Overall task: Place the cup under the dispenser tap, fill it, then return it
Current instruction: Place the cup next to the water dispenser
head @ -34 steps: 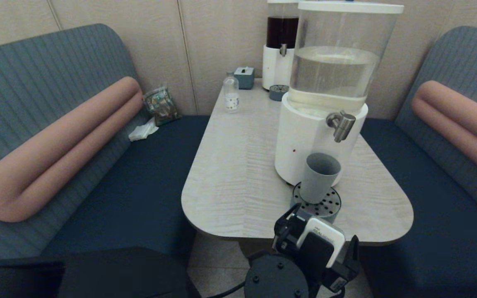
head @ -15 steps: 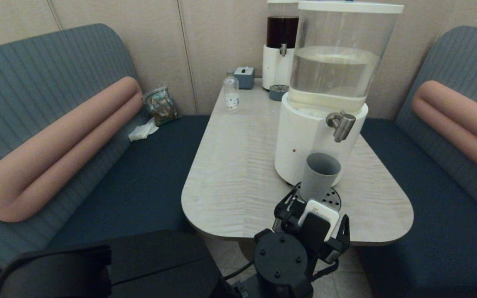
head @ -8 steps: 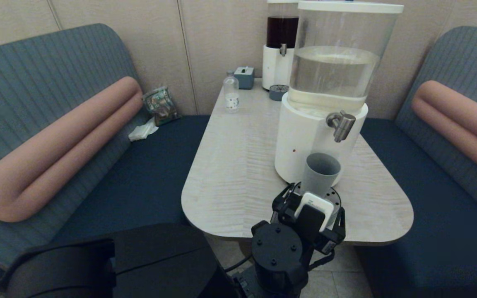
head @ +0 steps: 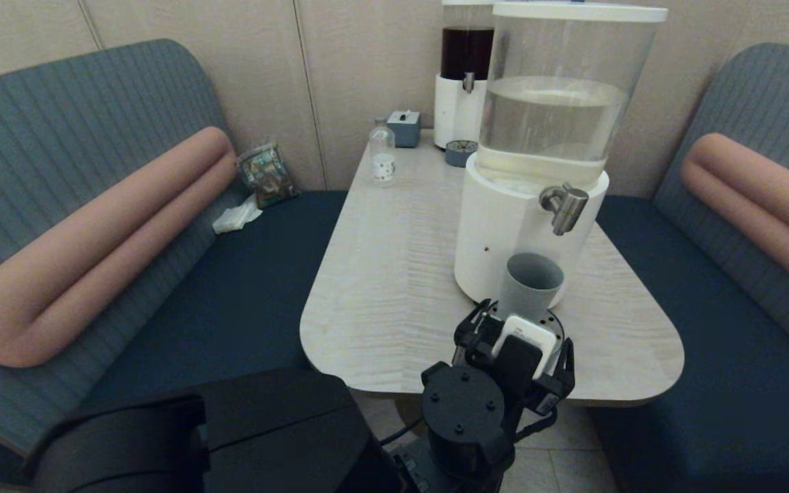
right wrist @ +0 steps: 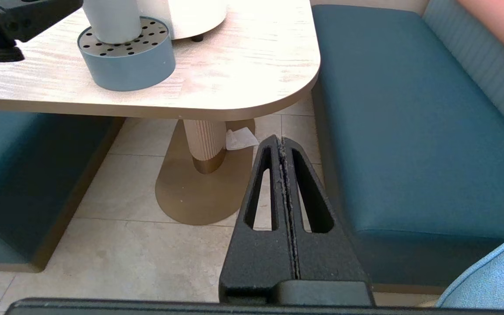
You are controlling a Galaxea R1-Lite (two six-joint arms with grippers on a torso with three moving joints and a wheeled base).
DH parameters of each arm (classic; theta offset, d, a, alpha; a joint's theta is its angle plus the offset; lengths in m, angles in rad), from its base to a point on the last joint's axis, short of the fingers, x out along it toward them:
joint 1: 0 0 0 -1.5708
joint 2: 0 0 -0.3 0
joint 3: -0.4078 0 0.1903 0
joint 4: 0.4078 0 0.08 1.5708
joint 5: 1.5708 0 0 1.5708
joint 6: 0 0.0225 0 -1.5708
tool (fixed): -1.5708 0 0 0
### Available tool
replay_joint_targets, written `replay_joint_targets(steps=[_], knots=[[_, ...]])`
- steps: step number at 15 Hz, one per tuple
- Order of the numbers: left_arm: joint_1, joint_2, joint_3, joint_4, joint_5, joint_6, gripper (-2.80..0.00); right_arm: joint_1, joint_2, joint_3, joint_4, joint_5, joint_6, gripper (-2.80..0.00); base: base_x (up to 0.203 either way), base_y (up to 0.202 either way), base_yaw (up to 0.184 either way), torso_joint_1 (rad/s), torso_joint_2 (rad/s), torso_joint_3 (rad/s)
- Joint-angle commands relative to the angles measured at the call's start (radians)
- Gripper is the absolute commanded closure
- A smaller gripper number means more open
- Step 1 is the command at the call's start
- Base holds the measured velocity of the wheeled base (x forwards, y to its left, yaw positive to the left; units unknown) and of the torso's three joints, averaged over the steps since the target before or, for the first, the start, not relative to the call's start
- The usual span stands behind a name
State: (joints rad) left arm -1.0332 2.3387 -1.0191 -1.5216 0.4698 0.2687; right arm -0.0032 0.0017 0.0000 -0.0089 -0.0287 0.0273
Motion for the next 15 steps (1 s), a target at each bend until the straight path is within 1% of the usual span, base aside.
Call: replay_joint_targets(steps=[1, 5, 12, 15], knots=[[0.002, 0.011, -0.009, -0.008, 0.003, 0.001, -2.8, 0.0, 0.0, 0.0, 0.0, 0.0, 0.0, 0.0, 0.0, 0.0, 0.0, 0.0, 0.0, 0.0], [0.007, 0.033, -0.04, -0.008, -0.005, 0.014, -2.8, 0.0, 0.0, 0.0, 0.0, 0.0, 0.0, 0.0, 0.0, 0.0, 0.0, 0.0, 0.0, 0.0], [0.021, 0.036, -0.064, -0.008, -0.007, 0.03, -2.8, 0.0, 0.0, 0.0, 0.0, 0.0, 0.0, 0.0, 0.0, 0.0, 0.0, 0.0, 0.0, 0.0], [0.028, 0.039, -0.067, -0.008, -0.017, 0.03, -2.8, 0.0, 0.0, 0.0, 0.0, 0.0, 0.0, 0.0, 0.0, 0.0, 0.0, 0.0, 0.0, 0.0]])
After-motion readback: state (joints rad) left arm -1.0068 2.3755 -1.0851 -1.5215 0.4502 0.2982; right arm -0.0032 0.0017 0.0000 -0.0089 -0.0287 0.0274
